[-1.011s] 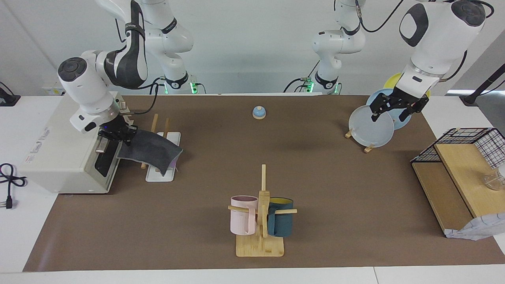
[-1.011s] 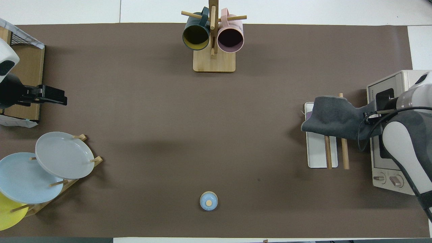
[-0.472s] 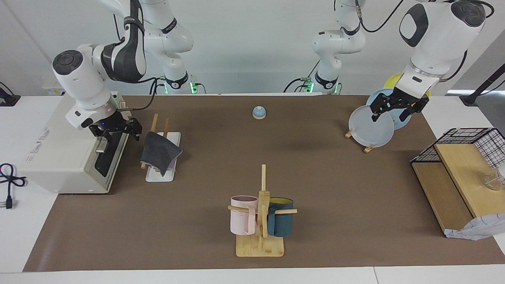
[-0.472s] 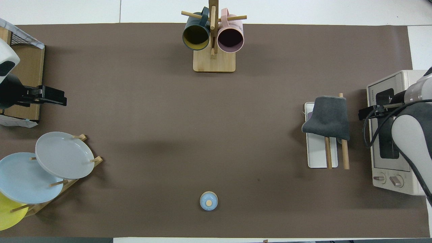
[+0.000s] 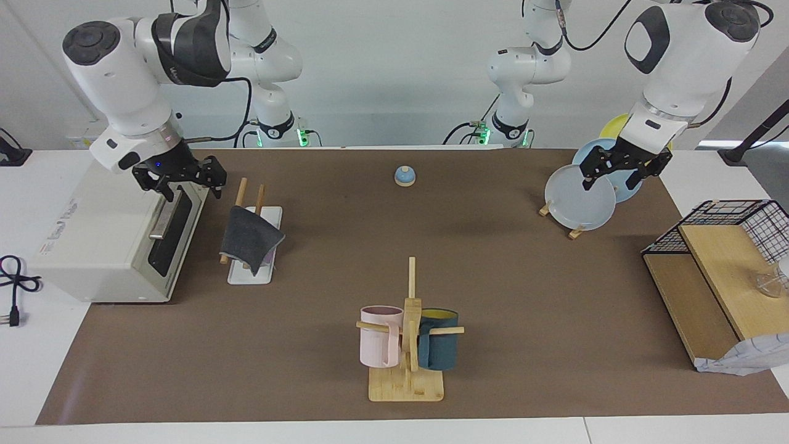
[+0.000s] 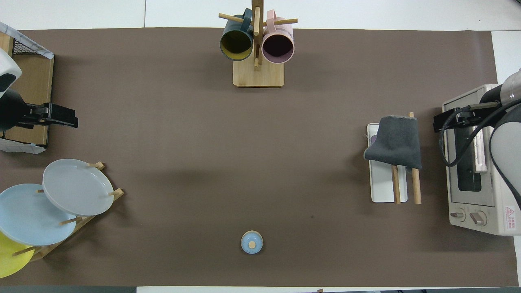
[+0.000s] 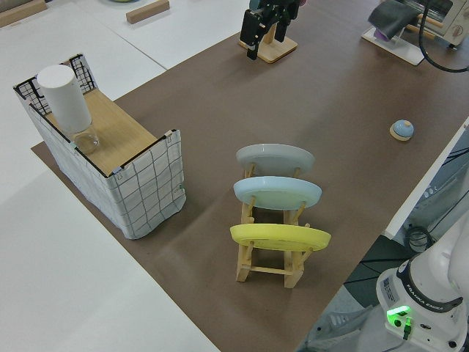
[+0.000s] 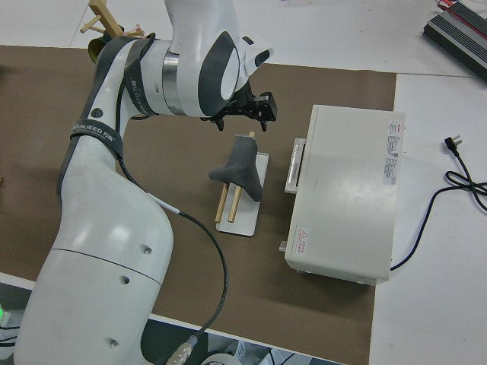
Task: Fold towel and hang on rack
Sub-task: 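Open the right gripper and withdraw it from the cloth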
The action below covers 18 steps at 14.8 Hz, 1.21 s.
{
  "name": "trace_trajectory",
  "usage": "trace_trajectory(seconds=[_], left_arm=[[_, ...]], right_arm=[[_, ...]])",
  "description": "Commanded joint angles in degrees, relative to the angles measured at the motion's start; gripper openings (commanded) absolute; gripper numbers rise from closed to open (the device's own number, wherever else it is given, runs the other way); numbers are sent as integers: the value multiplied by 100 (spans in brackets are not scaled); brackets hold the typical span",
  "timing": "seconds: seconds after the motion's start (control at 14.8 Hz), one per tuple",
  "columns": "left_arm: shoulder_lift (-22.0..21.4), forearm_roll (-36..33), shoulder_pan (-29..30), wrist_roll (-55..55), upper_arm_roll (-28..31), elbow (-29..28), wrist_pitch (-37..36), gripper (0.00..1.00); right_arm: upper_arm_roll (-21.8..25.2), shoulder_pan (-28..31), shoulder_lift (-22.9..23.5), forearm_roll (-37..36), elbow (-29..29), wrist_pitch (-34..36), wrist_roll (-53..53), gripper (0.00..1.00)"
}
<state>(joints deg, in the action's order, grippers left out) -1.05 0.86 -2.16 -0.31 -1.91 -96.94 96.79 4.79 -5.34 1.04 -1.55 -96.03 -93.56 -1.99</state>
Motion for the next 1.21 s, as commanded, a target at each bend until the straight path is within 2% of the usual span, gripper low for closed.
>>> trace_trajectory(seconds=[0.0,0.2,0.54,0.74,0.88,1.15], left_arm=[[-80,-78,14,93,24,-71,-2,100],[-80,-78,5,75,15,-79,16,100],[-88,-78,14,66,15,-88,24,100],[-88,-78,14,66,15,-88,-10,100],[-88,-78,14,58,15,-88,-11,100],[-88,-78,14,58,15,-88,-11,100]], right_arm=[[-92,-266,81,-12,506,610,749,100],[-92,-214,-146,-12,341,831,920,100],[-66,76,-191,-21,322,840,718,100],[-486,777,-253,-91,226,744,261,100],[-1057,1357,-235,-100,252,708,260,100],[-1007,1298,-244,-82,252,743,278,100]])
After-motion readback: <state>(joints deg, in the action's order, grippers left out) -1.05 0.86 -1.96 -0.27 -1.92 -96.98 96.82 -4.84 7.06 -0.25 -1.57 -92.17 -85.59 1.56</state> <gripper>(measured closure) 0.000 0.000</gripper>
